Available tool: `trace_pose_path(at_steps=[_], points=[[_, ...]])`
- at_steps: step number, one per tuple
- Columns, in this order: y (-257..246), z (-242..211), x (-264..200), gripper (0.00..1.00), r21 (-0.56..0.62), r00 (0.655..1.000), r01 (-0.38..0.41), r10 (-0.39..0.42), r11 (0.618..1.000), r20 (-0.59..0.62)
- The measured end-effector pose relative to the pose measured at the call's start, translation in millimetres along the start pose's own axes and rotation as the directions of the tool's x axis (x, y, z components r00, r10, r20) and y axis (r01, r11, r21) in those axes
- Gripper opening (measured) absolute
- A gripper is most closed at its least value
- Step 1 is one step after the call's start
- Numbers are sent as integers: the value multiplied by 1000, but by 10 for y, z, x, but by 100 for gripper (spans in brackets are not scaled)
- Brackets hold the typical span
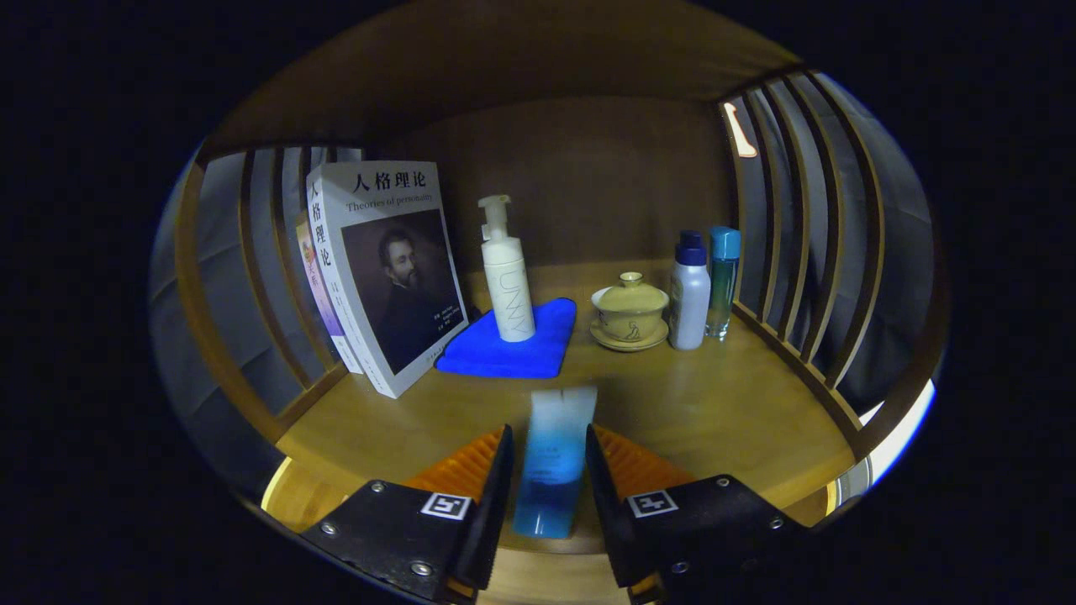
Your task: Pull open the drawer, take out the items inside it, and place them on the countertop above the cabinet.
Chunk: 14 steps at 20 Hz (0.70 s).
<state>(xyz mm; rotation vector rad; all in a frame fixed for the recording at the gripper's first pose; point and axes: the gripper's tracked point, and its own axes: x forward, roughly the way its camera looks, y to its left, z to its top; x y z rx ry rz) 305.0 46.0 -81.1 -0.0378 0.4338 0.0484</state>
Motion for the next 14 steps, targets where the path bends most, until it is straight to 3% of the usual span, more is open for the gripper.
trace_pose_path(at_steps=[3, 5, 14], points=[[-9, 63, -130, 90, -33, 998, 36, -34, 999, 44], [55, 132, -283, 95, -26, 996, 28, -26, 999, 91], [296, 129, -1306, 95, -107, 957, 5, 26, 994, 288]])
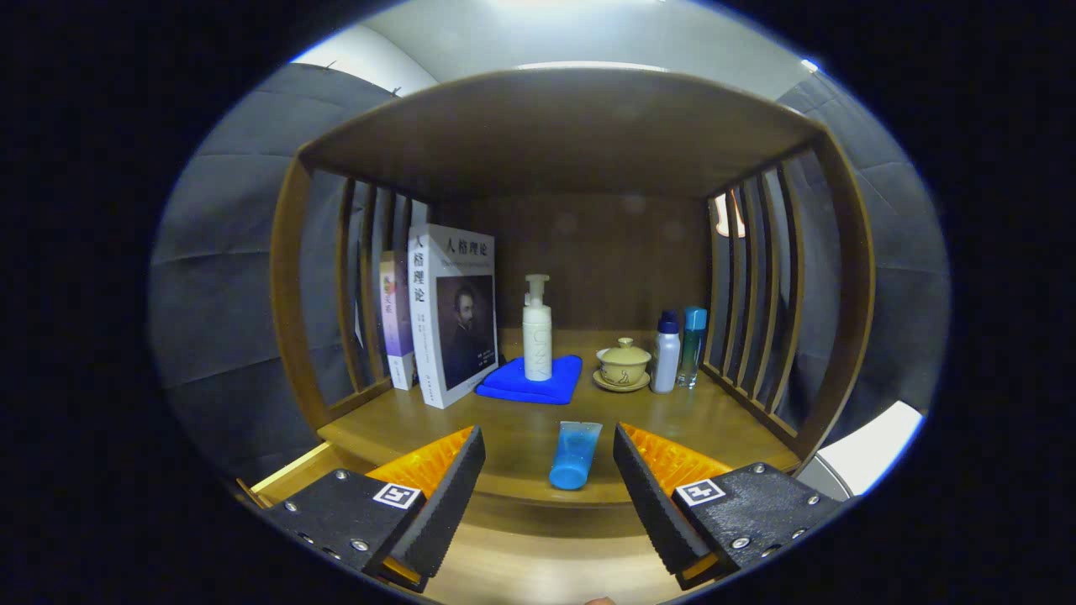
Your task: Pull open the drawer, take out the items inside it, and place them on the countertop above the cabinet.
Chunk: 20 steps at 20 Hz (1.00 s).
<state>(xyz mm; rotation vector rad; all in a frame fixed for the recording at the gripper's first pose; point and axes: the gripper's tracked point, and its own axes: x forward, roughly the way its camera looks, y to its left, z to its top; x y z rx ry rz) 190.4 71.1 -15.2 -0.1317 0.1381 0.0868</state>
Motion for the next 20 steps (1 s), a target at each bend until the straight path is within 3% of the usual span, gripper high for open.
trace_pose_path(at_steps=[7, 20], points=[[224, -109, -699, 94, -49, 995, -33, 37, 998, 98], [483, -646, -1487, 95, 22, 991, -61, 58, 998, 123]])
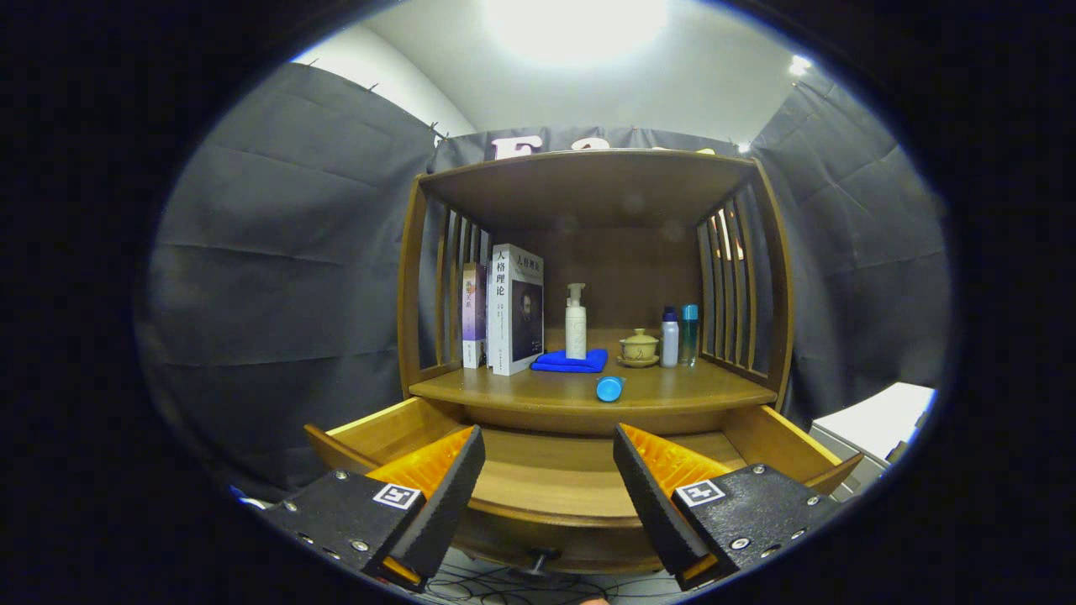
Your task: Pull open the drawer, take out the items inside it, and place them on the countertop above the cabinet.
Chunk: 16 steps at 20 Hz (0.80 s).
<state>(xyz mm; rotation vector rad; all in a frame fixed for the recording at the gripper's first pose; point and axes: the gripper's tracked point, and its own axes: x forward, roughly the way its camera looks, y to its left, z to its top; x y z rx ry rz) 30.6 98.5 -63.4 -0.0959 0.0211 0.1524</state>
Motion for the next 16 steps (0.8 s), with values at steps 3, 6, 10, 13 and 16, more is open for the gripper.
trace_pose_path(at_steps=[3, 6, 10, 13, 16], points=[[55, -145, -128, 95, 8, 1000, -11, 12, 1000, -27], [110, -308, -243, 95, 14, 999, -20, 21, 1000, -45], [105, -624, -341, 95, 0, 995, -17, 17, 1000, -94], [107, -830, -377, 95, -9, 990, -14, 13, 1000, -139], [138, -1019, -396, 95, -21, 986, -19, 15, 1000, -168]])
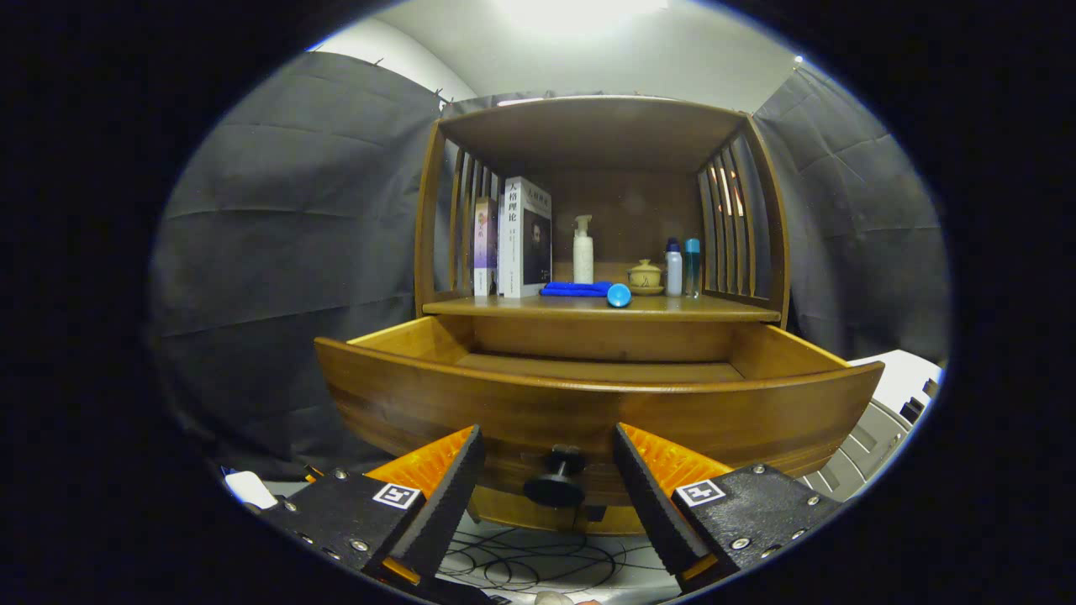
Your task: Pull open the drawer, take out the items inside it, and place them on the countertop above the cabinet.
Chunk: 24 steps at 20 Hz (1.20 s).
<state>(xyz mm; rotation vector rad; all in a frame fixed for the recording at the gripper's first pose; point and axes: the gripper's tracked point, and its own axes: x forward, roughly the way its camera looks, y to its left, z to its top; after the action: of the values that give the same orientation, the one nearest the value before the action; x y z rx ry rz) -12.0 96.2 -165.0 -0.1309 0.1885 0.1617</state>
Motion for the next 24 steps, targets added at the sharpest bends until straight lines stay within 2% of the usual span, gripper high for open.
trace_pose_path(at_steps=[3, 11, 16, 20, 24], points=[[-38, -111, 31, 95, -29, 1000, 18, -18, 999, -12], [-110, -96, 78, 93, -14, 996, 84, -84, 996, 15], [-236, -88, 196, 93, 0, 992, 128, -128, 992, -6], [-345, -248, 305, 93, 30, 981, 175, -172, 984, -87], [-336, -227, 329, 93, 24, 982, 180, -179, 983, -62]])
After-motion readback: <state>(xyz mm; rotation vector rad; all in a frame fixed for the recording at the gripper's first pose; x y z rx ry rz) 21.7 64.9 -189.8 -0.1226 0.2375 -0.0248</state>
